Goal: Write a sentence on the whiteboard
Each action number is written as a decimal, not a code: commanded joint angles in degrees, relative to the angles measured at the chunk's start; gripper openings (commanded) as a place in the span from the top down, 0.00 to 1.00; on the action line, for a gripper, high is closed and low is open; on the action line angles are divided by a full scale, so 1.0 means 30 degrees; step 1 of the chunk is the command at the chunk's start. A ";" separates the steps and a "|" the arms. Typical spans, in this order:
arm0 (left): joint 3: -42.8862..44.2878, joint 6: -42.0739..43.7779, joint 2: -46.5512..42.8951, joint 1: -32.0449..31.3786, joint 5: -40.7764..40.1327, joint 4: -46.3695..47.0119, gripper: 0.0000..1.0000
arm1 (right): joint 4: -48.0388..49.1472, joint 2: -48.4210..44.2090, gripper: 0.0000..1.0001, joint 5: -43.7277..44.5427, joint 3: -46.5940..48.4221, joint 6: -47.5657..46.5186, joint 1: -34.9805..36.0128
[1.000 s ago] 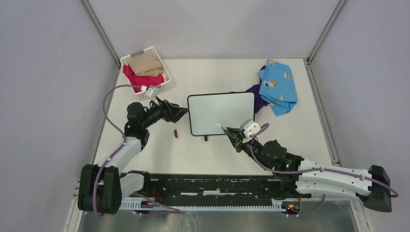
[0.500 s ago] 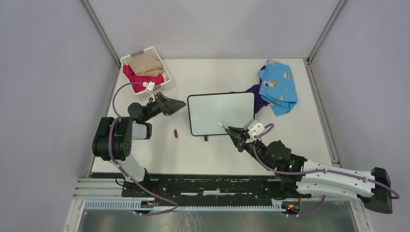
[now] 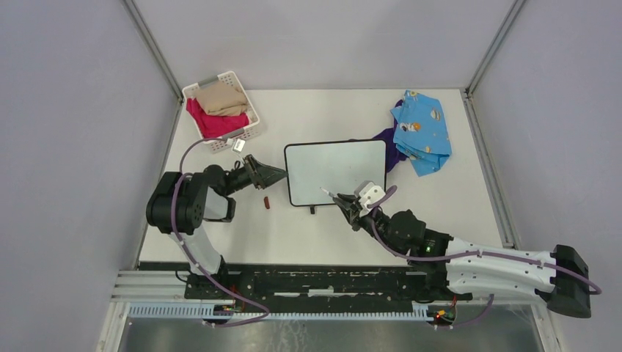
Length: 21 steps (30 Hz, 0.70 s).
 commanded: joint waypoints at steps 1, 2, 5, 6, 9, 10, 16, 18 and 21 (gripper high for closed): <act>0.0002 0.2049 0.0848 -0.0448 -0.0205 0.3243 0.32 | 0.1689 0.0808 1.00 -0.0464 0.1323 0.0116 0.0063; 0.0045 0.2183 0.1003 -0.0590 -0.0229 0.3239 0.33 | 0.1760 0.1036 1.00 -0.0525 0.1385 0.0155 0.0085; 0.0221 0.2497 0.1338 -0.0761 -0.0279 0.3049 0.36 | 0.1906 0.1618 1.00 -0.0749 0.1665 0.0360 0.0080; 0.0248 0.2623 0.1424 -0.0776 -0.0355 0.2955 0.38 | 0.1956 0.1826 1.00 -0.0794 0.1787 0.0415 0.0097; 0.0383 0.2773 0.1816 -0.0849 -0.0380 0.2904 0.42 | 0.2088 0.2346 1.00 -0.0983 0.2123 0.0419 0.0106; 0.0448 0.2797 0.1901 -0.0893 -0.0379 0.2919 0.44 | 0.2119 0.2469 1.00 -0.1070 0.2214 0.0419 0.0094; 0.0629 0.2884 0.2492 -0.1172 -0.0175 0.3019 0.55 | 0.2379 0.3258 1.00 -0.1265 0.2618 0.0833 0.0108; 0.0691 0.2876 0.2750 -0.1270 -0.0061 0.3021 0.58 | 0.2435 0.3471 1.00 -0.1354 0.2751 0.0931 0.0084; 0.0776 0.2867 0.2822 -0.1305 -0.0027 0.3006 0.62 | 0.2472 0.3686 1.00 -0.1447 0.2875 0.0954 0.0129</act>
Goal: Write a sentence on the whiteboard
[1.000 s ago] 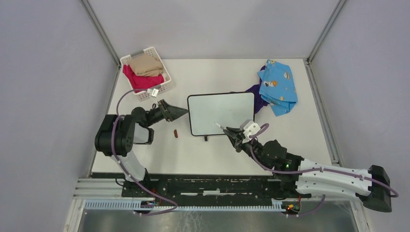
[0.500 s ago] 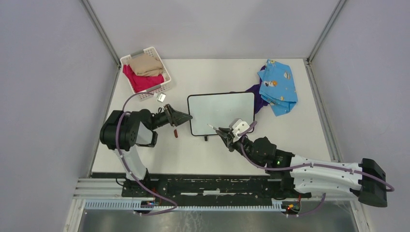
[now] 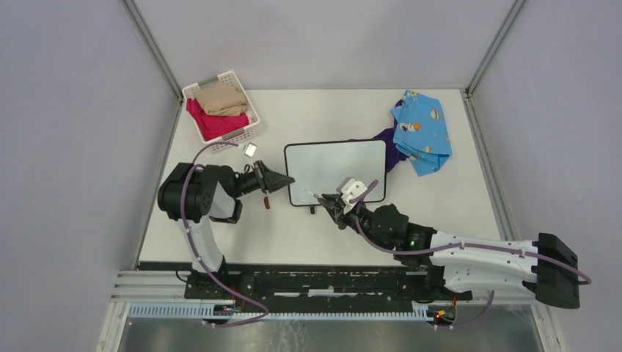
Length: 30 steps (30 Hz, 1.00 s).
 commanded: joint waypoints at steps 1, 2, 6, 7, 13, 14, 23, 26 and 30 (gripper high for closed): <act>0.0433 0.1129 0.0155 -0.0125 0.0363 0.3012 0.63 | 0.1247 0.0214 1.00 -0.0337 0.1131 0.0418 0.0114; 0.0434 0.1129 0.0161 -0.0125 0.0353 0.2995 0.63 | 0.1247 0.0248 1.00 -0.0321 0.1142 0.0411 0.0113; 0.0456 0.1101 0.0300 -0.0203 0.0481 0.3006 0.66 | 0.1248 0.0314 1.00 -0.0312 0.1143 0.0429 0.0091; 0.0477 0.1096 0.0348 -0.0248 0.0518 0.2998 0.66 | 0.1247 0.0332 1.00 -0.0285 0.1132 0.0448 0.0103; 0.0507 0.1071 0.0317 -0.0414 0.0674 0.3039 0.72 | 0.1189 0.0354 1.00 -0.0018 0.1026 0.0436 0.0109; 0.0494 0.1070 0.0306 -0.0418 0.0689 0.3083 0.72 | 0.1160 0.0397 1.00 0.0057 0.1017 0.0402 0.0105; 0.0580 0.0133 0.0081 -0.0447 0.0693 0.4153 0.56 | 0.0991 0.0550 1.00 0.0979 0.0853 0.0273 0.0107; 0.0594 0.0202 0.0077 -0.0580 0.0745 0.4147 0.57 | 0.1009 0.0586 1.00 0.0962 0.0878 0.0338 0.0120; 0.0603 0.0308 0.0148 -0.0803 0.0813 0.4142 0.65 | 0.1012 0.0666 1.00 0.0959 0.0945 0.0371 0.0098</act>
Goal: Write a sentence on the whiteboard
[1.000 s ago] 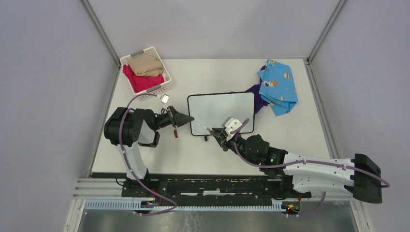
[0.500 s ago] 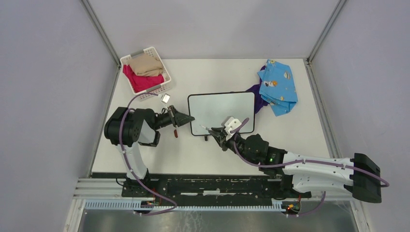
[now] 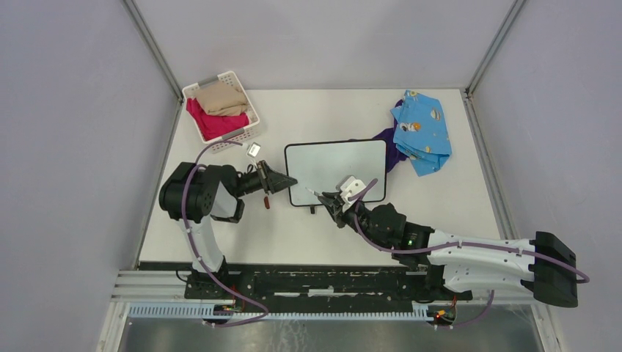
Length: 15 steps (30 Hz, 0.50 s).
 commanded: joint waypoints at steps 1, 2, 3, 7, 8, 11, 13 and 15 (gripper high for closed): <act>0.0387 0.0323 0.0055 -0.0260 0.0393 0.4125 0.67 | 0.0827 0.0127 1.00 0.0292 0.0748 0.0089 0.0088; 0.0391 0.0323 0.0085 -0.0266 0.0399 0.4135 0.69 | 0.0823 0.0148 1.00 0.0268 0.0756 0.0103 0.0096; 0.0391 0.0323 0.0092 -0.0267 0.0385 0.4144 0.71 | 0.0801 0.0164 1.00 0.0254 0.0788 0.0084 0.0091; 0.0419 0.0323 0.0108 -0.0278 0.0441 0.4131 0.75 | 0.0735 0.0190 1.00 0.0298 0.0844 0.0064 0.0099; 0.0420 0.0338 0.0125 -0.0294 0.0457 0.4147 0.76 | 0.0707 0.0187 1.00 0.0296 0.0843 0.0090 0.0087; 0.0413 0.0380 0.0183 -0.0296 0.0488 0.4145 0.79 | 0.0677 0.0251 1.00 0.0397 0.0800 0.0046 0.0065; 0.0366 0.0472 0.0219 -0.0322 0.0491 0.4142 0.80 | 0.0677 0.0308 1.00 0.0651 0.0721 -0.0054 0.0099; 0.0320 0.0624 0.0264 -0.0325 0.0543 0.4145 0.81 | 0.0757 0.0340 1.00 0.1062 0.0559 -0.0129 0.0082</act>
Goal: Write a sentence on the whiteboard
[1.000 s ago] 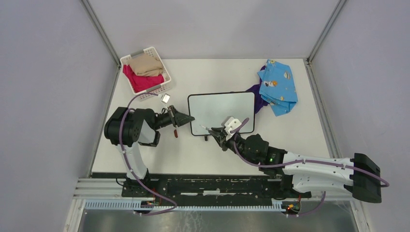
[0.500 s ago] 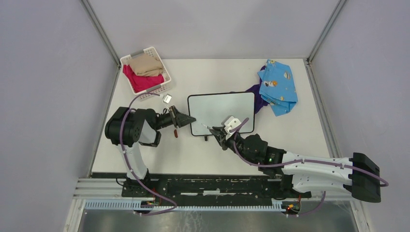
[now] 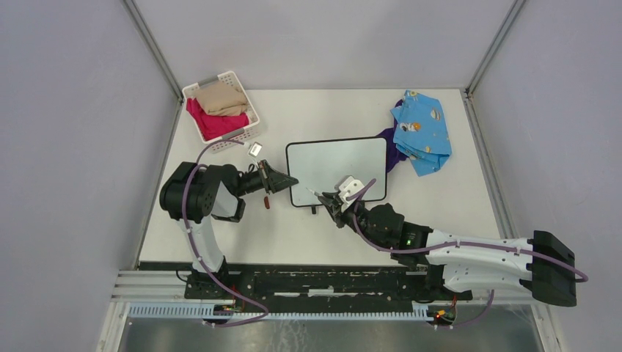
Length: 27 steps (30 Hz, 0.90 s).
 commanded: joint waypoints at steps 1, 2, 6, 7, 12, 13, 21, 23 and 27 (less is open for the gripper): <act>0.0108 0.0705 0.0283 -0.0085 0.0448 0.4123 0.82 | 0.0833 0.0053 1.00 0.1058 0.0429 -0.0121 0.0098; 0.0075 0.0779 0.0348 -0.0107 0.0450 0.4123 0.82 | 0.0908 0.0031 1.00 0.1176 0.0331 -0.0111 0.0103; 0.0040 0.0865 0.0548 -0.0113 0.0485 0.4102 0.75 | 0.0955 -0.0168 1.00 0.1374 -0.0019 -0.0122 0.0098; 0.0040 0.0865 0.0571 -0.0107 0.0488 0.4113 0.73 | 0.0955 -0.0199 1.00 0.1391 -0.0062 -0.0121 0.0099; 0.0084 0.0734 0.0586 -0.0114 0.0541 0.4109 0.68 | 0.0955 -0.0302 1.00 0.1510 -0.0208 -0.0118 0.0084; 0.0079 0.0739 0.0558 -0.0114 0.0546 0.4099 0.68 | 0.0983 -0.0262 1.00 0.1510 -0.0237 -0.0125 0.0116; 0.0099 0.0719 0.0710 -0.0173 0.0616 0.4120 0.70 | 0.1267 -0.0002 1.00 0.1889 -0.0343 -0.0081 0.0078; 0.0092 0.0692 0.0725 -0.0173 0.0634 0.4110 0.71 | 0.1462 0.0158 1.00 0.2500 -0.0387 -0.0084 0.0074; 0.0099 0.0690 0.0757 -0.0173 0.0627 0.4107 0.72 | 0.1966 0.0990 1.00 0.3872 -0.0070 -0.0241 0.0080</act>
